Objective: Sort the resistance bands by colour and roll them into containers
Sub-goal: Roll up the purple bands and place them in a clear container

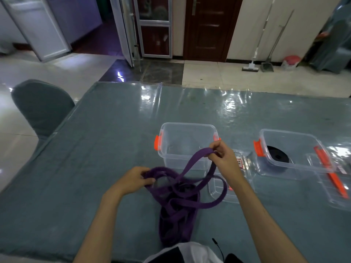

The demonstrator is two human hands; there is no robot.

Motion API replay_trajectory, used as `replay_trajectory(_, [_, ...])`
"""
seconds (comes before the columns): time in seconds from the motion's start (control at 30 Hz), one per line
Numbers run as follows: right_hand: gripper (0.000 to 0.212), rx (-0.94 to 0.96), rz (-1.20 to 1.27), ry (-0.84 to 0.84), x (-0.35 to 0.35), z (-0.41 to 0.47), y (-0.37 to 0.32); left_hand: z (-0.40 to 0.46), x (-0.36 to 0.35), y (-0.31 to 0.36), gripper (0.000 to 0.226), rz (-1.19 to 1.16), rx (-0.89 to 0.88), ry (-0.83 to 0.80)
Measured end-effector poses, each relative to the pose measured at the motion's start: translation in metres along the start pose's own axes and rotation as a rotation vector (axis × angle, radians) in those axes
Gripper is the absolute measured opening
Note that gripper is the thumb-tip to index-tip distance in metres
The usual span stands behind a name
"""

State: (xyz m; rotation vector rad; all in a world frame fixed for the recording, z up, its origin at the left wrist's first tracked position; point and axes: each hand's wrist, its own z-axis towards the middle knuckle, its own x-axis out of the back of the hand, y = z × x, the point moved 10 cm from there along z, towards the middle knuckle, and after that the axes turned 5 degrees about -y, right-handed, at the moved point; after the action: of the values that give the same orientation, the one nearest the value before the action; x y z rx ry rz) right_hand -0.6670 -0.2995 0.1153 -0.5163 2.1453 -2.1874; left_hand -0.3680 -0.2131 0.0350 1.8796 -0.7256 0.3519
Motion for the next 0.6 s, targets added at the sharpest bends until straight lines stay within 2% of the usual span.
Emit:
replay_trajectory(0.1, [0.015,-0.028,-0.002,-0.035,0.001,0.003,0.004,-0.001,0.022,-0.006,0.025,-0.085,0.070,0.089])
replay_trajectory(0.2, [0.023,-0.059,-0.056,-0.137,-0.010,0.005,0.007,0.000,0.035,0.002,0.027,-0.090,0.052,0.143])
replay_trajectory(0.33, [0.035,-0.157,-0.313,-0.428,-0.035,0.002,0.028,-0.011,0.055,0.036,0.019,-0.308,0.009,0.232])
replay_trajectory(0.43, [0.061,-0.217,-0.442,-0.656,-0.060,-0.011,0.031,-0.020,0.068,0.075,0.019,-0.382,-0.094,0.296])
replay_trajectory(0.5, [0.078,-0.167,-0.407,-0.654,-0.074,-0.012,0.010,-0.027,0.071,0.103,0.015,-0.421,-0.165,0.311])
replay_trajectory(0.6, [0.072,-0.033,-0.256,-0.609,-0.097,-0.008,-0.037,-0.036,0.071,0.143,0.018,-0.457,-0.261,0.351])
